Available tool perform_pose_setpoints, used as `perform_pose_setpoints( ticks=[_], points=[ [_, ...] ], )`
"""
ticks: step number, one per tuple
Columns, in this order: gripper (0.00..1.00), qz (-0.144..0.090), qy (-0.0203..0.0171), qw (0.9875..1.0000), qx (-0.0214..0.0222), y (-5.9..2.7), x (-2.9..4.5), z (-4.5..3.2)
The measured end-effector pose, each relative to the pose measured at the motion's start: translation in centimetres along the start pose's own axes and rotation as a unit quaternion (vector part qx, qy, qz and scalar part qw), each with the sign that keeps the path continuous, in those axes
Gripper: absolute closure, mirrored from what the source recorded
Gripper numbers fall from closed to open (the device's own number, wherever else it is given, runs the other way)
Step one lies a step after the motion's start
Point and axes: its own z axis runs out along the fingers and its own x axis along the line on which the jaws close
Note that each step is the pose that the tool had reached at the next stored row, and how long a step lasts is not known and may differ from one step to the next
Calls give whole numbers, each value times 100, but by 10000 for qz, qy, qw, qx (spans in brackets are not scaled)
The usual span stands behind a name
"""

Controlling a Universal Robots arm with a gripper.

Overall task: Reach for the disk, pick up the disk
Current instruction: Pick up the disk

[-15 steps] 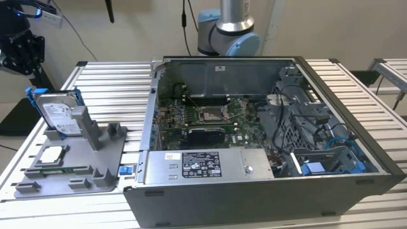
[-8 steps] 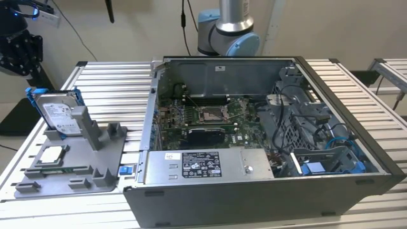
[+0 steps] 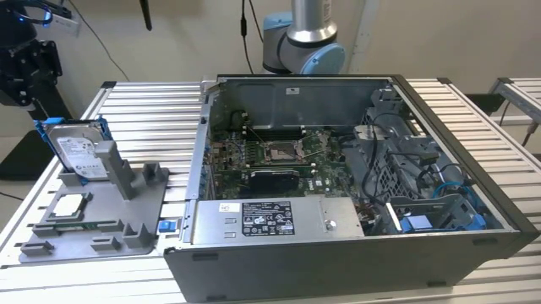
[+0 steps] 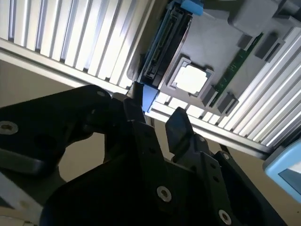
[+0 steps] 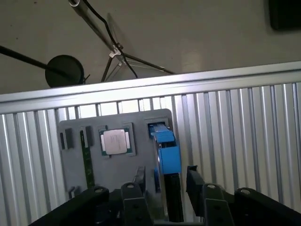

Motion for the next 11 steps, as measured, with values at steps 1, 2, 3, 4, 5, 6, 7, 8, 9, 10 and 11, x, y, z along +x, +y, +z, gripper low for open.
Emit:
perform_pose_setpoints(
  ticks=[1, 2, 3, 4, 5, 6, 7, 8, 9, 10, 11],
  points=[
    [0, -10, 0, 10000, 1, 0, 0, 6],
    [0, -30, 0, 10000, 3, 0, 0, 17],
    [0, -55, 1, 10000, 4, 0, 0, 28],
    [0, -84, 2, 10000, 5, 0, 0, 40],
    [0, -118, 2, 9999, 7, 0, 0, 54],
    [0, -154, 3, 9999, 8, 0, -1, 70],
    [0, -181, 3, 9998, 9, 0, -2, 83],
    [0, -211, 4, 9998, 10, -1, -3, 100],
    [0, -228, 5, 9997, 10, 0, -5, 116],
    [0, -235, 5, 9997, 11, 1, -8, 134],
    [0, -242, 5, 9997, 12, 1, -11, 154]
  ],
)
